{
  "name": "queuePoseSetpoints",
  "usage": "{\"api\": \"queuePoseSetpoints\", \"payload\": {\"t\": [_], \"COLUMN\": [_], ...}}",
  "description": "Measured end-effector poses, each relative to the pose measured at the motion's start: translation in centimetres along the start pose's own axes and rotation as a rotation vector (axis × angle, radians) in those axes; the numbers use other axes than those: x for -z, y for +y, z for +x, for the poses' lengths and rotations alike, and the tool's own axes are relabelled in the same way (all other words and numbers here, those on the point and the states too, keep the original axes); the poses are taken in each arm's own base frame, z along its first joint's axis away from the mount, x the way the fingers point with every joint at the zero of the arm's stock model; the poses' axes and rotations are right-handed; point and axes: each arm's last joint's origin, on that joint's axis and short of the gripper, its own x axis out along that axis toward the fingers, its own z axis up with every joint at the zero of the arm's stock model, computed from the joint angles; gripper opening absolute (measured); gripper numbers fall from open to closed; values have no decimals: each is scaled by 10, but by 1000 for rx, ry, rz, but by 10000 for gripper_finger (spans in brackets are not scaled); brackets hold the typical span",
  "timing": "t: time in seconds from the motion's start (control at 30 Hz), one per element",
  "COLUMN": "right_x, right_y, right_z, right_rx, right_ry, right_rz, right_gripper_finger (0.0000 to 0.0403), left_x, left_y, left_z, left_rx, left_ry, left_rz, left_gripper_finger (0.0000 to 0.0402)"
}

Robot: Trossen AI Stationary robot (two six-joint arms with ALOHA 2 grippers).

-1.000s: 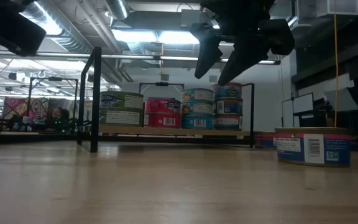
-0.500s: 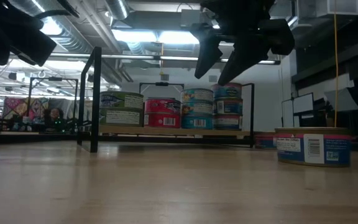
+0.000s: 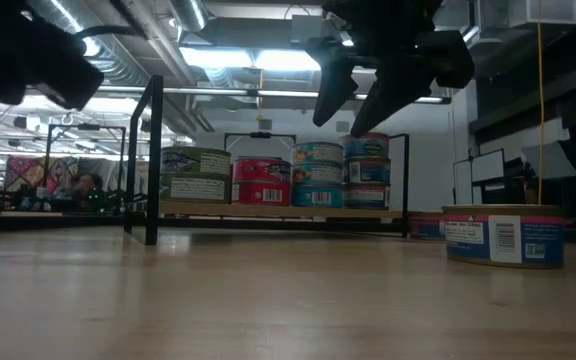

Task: Stack canned seafood by type on shelf
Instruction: Stack the red tuna can on top of the red tuna cans on the shelf

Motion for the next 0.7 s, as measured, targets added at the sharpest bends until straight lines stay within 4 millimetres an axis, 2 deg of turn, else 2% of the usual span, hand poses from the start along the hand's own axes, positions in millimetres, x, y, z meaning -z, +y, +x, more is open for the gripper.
{"api": "queuePoseSetpoints", "payload": {"t": [0.2,0.47,0.7], "right_x": [-4,-7,-16], "right_y": [0,5,14], "right_z": [5,31,56], "right_rx": [-31,-83,-69], "right_ry": [-60,-67,-100], "right_rz": [54,65,34], "right_gripper_finger": [264,264,264], "left_x": [-7,-20,-32], "left_y": [-9,-22,-25], "left_z": [-6,-9,-11], "left_rx": [83,221,266], "left_ry": [-56,-108,-135], "left_rz": [26,30,36], "left_gripper_finger": [0,0,0]}}
